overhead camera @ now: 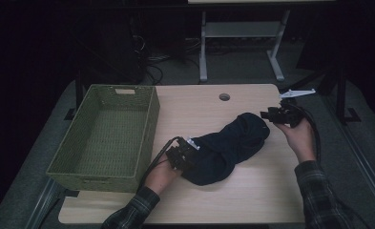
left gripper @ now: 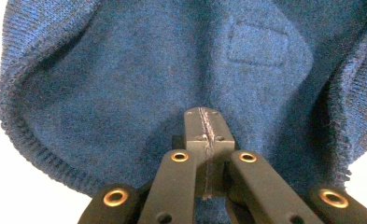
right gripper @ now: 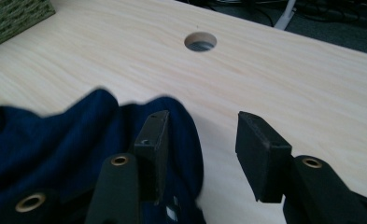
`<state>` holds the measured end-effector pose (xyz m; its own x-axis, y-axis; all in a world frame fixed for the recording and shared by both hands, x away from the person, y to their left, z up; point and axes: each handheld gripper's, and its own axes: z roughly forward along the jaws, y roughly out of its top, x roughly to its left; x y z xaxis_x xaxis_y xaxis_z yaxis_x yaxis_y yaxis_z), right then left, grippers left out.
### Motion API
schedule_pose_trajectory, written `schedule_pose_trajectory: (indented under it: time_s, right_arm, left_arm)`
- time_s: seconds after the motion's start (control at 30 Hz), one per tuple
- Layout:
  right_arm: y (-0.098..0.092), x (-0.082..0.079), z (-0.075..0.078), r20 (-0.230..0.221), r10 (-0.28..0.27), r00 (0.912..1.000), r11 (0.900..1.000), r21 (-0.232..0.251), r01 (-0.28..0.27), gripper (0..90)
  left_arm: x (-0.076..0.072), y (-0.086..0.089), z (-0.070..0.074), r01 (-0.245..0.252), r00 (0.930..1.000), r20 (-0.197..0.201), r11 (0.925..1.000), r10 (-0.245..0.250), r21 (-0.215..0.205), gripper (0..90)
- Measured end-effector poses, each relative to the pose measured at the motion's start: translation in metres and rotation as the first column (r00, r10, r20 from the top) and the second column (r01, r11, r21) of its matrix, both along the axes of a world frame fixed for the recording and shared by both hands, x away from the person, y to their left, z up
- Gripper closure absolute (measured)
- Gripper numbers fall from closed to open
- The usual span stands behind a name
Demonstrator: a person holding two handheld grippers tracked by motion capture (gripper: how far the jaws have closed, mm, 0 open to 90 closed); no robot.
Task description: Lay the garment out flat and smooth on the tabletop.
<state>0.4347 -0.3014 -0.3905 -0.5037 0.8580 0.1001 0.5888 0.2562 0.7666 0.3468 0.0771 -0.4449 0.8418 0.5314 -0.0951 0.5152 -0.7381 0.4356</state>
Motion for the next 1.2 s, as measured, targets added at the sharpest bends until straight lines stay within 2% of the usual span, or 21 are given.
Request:
schedule_pose_trajectory:
  time_s: [0.17,0.23,0.27,0.33,0.4,0.57,0.73,0.83,0.9,0.97,1.07,1.2]
  right_arm:
    - [-0.016,-0.018,-0.008,-0.023,0.01,0.9997,0.999,0.031,-0.009,52.2]
    - [-0.018,-0.023,-0.012,-0.021,0.013,0.9997,1.0,0.023,-0.012,51.5]
    - [-0.021,-0.029,-0.018,-0.046,0.021,0.9987,1.0,0.022,-0.02,50.0]
    - [-0.023,-0.034,-0.023,-0.041,0.023,0.9989,1.0,0.016,-0.023,49.5]
    - [-0.024,-0.038,-0.029,-0.056,0.029,0.998,0.999,0.023,-0.028,48.1]
    - [-0.025,-0.038,-0.048,-0.097,0.051,0.994,0.998,0.041,-0.047,43.2]
    - [-0.019,-0.029,-0.067,-0.111,0.091,0.9897,0.994,0.073,-0.083,40.3]
    - [-0.017,-0.025,-0.072,-0.107,0.117,0.9873,0.988,0.111,-0.105,54.1]
    - [-0.016,-0.025,-0.072,-0.089,0.143,0.9857,0.985,0.11,-0.133,71.2]
    - [-0.014,-0.026,-0.071,-0.087,0.148,0.9852,0.985,0.106,-0.138,75.6]
    - [-0.011,-0.029,-0.063,-0.066,0.147,0.9869,0.988,0.065,-0.143,77.7]
    - [-0.014,-0.031,-0.047,-0.048,0.112,0.9925,0.994,0.012,-0.112,78.7]
  left_arm:
    - [0.0,0.0,0.0,-0.001,1.0,-0.002,1.0,0.001,-0.001,90.0]
    - [0.0,0.0,0.0,-0.001,1.0,-0.002,1.0,0.001,-0.001,90.0]
    - [0.0,0.0,0.0,0.0,1.0,0.003,1.0,0.0,0.001,90.0]
    - [0.0,0.0,0.0,0.001,1.0,0.004,1.0,-0.001,0.001,90.0]
    - [0.0,0.0,0.0,0.001,1.0,0.003,1.0,-0.001,0.001,90.0]
    - [0.0,0.0,0.0,0.002,1.0,0.005,1.0,-0.002,0.005,90.0]
    - [0.0,0.0,0.0,0.002,1.0,0.0,1.0,-0.002,-0.001,90.0]
    - [0.0,0.0,0.0,0.006,1.0,0.001,1.0,-0.006,0.003,90.0]
    - [0.001,0.001,0.0,0.007,1.0,-0.001,1.0,-0.007,0.002,90.0]
    - [0.001,0.001,0.0,0.008,1.0,-0.001,1.0,-0.008,0.002,90.0]
    - [0.0,0.0,0.0,0.002,1.0,0.004,1.0,-0.002,0.001,90.0]
    - [-0.001,-0.001,0.0,0.002,1.0,0.01,1.0,-0.002,0.006,90.0]
